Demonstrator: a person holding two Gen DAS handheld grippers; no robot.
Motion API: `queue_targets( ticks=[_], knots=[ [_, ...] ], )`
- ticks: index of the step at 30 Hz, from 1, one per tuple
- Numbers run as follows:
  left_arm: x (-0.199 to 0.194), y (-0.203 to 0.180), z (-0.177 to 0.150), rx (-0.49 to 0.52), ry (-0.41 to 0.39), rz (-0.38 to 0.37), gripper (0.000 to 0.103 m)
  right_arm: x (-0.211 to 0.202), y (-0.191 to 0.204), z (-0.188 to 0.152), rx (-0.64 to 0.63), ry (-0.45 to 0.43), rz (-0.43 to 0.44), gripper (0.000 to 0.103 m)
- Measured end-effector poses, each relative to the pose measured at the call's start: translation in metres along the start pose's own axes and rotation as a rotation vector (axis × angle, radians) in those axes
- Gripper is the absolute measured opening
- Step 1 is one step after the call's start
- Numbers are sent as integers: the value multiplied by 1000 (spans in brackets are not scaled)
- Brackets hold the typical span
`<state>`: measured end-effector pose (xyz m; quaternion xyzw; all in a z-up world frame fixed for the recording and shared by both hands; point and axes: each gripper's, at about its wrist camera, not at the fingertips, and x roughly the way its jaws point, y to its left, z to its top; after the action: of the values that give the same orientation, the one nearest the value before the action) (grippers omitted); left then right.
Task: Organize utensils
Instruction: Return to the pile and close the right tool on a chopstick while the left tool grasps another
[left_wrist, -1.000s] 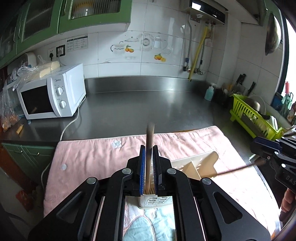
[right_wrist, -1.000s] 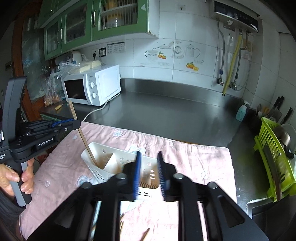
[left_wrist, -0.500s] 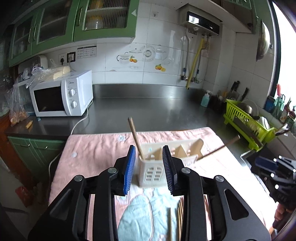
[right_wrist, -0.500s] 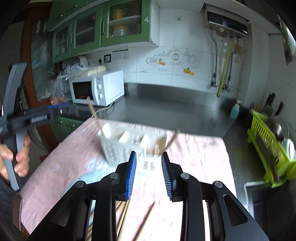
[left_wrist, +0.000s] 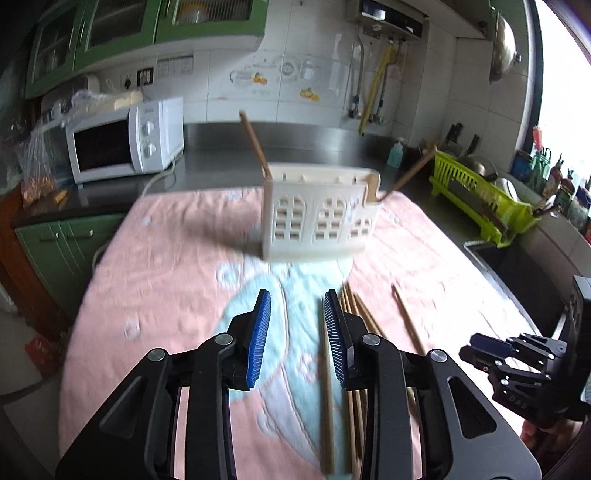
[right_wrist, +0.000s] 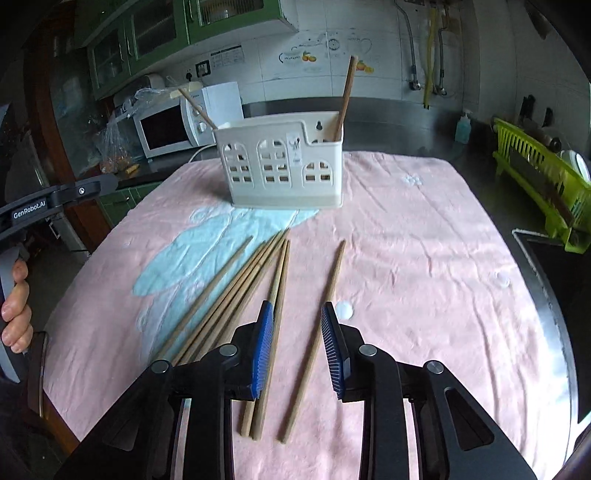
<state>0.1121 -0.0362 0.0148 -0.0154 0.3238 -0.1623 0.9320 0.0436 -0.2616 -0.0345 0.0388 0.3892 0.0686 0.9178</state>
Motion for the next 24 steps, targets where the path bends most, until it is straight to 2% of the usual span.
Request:
queue_targets(
  ticks=[4, 10, 12, 18, 24],
  knots=[
    [6, -3, -39, 5, 56, -16, 31, 13, 1, -26, 4, 39, -45, 25],
    [26, -16, -83, 45, 158, -59, 31, 23, -2, -48, 57, 82, -24, 25],
    [34, -19, -93, 50, 187, -59, 30, 26, 1, -51, 52, 91, -28, 20],
    [50, -16, -105, 38, 233, -66, 30, 32, 1, -58, 67, 105, -32, 18],
    [63, -21, -112, 46, 269, -69, 23, 34, 2, -59, 66, 100, -45, 17]
  ],
)
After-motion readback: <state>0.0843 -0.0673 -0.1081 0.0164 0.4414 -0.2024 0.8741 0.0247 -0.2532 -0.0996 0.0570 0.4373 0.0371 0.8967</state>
